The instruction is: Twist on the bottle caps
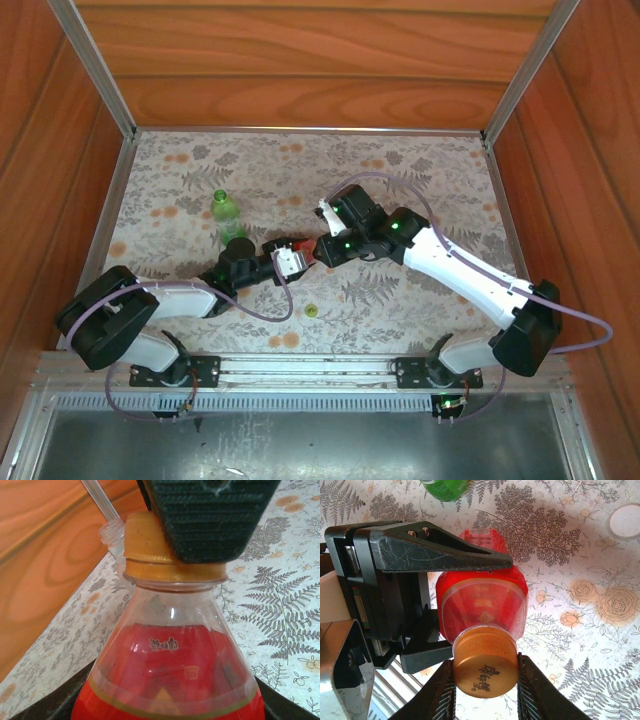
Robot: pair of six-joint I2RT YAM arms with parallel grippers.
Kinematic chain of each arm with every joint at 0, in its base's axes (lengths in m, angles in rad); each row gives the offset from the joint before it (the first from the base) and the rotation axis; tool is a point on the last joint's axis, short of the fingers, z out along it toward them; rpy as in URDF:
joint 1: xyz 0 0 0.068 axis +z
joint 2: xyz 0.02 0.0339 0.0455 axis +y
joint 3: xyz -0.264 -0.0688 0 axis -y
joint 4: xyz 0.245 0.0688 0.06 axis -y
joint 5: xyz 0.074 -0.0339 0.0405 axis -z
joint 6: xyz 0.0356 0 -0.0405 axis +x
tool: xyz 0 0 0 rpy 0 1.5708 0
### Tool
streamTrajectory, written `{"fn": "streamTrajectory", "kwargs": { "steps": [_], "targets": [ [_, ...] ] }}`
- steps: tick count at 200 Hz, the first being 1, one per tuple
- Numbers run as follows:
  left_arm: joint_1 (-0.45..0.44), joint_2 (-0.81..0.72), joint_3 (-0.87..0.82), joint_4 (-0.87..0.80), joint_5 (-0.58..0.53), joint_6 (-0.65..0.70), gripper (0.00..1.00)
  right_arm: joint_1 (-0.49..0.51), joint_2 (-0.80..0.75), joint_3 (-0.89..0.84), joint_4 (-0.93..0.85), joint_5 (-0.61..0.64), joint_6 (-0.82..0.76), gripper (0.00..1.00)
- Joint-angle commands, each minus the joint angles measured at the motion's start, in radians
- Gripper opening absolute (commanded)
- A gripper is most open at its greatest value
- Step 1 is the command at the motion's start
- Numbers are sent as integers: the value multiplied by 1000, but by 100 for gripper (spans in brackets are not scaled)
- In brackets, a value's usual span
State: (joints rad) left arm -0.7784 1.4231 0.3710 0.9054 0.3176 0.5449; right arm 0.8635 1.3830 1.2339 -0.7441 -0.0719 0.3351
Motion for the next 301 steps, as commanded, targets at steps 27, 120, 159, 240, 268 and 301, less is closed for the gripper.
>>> {"fn": "streamTrajectory", "kwargs": {
  "steps": [27, 120, 159, 240, 268, 301],
  "targets": [
    [-7, 20, -15, -81, 31, -7, 58, -17, -100, -80, 96, 73, -615, 45],
    [-7, 20, -20, -81, 21, 0, 58, -12, -35, 62, -110, -20, -1456, 51],
    [-8, 21, -20, -81, 16, 1, 58, 7, 17, 104, -146, -2, -1521, 51],
    [-8, 20, -20, -82, 17, 1, 58, 21, 44, 58, -74, 18, -1479, 42],
    [-8, 16, -22, -82, 17, 1, 58, 21, 36, 44, -60, 46, -1476, 33],
    [-8, 13, -21, -83, 17, 1, 58, 20, 18, 22, -21, 57, -1403, 24]
  ]
}}
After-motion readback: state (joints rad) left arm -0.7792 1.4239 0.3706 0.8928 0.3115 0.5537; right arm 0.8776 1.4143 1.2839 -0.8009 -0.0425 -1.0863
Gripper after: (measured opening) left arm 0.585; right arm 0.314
